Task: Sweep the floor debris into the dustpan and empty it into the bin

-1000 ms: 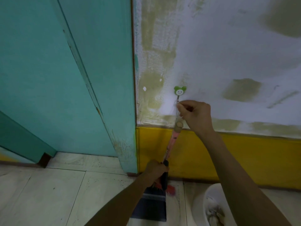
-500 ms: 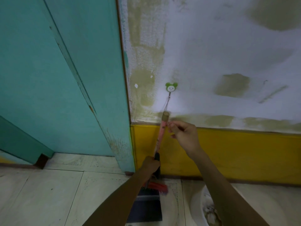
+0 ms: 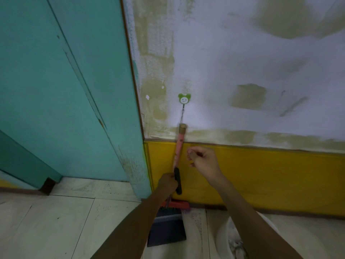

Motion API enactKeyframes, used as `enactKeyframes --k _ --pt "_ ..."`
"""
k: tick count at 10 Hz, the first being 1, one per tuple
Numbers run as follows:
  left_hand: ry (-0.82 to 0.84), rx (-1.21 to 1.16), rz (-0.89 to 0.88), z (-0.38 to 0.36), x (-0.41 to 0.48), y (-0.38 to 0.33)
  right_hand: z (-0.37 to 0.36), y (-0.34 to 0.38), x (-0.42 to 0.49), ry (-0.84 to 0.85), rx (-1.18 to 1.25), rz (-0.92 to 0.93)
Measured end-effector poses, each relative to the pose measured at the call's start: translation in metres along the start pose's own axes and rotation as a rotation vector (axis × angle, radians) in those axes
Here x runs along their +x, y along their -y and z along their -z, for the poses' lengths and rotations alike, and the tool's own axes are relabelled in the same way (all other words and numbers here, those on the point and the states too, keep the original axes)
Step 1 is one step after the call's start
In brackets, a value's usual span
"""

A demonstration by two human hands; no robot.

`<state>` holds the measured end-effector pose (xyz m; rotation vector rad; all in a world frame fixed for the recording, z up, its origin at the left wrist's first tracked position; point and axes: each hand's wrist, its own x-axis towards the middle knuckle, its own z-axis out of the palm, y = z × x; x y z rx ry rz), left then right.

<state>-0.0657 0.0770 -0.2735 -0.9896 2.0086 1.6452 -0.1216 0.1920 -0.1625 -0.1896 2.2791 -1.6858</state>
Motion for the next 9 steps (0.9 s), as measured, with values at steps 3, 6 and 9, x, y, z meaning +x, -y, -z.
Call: enactKeyframes --k 3,6,9 --pt "-0.061 0.260 -0.117 0.008 -0.049 -0.012 0.006 -0.005 -0.034 0.045 -0.030 -0.005" --pt "-0.276 0.440 -0.393 0.060 -0.130 -0.046 -0.001 0.039 -0.094 -0.008 -0.174 0.151" --pt "-0.402 0.464 -0.681 0.125 -0.236 -0.051 -0.010 0.105 -0.201 -0.133 -0.365 0.323"
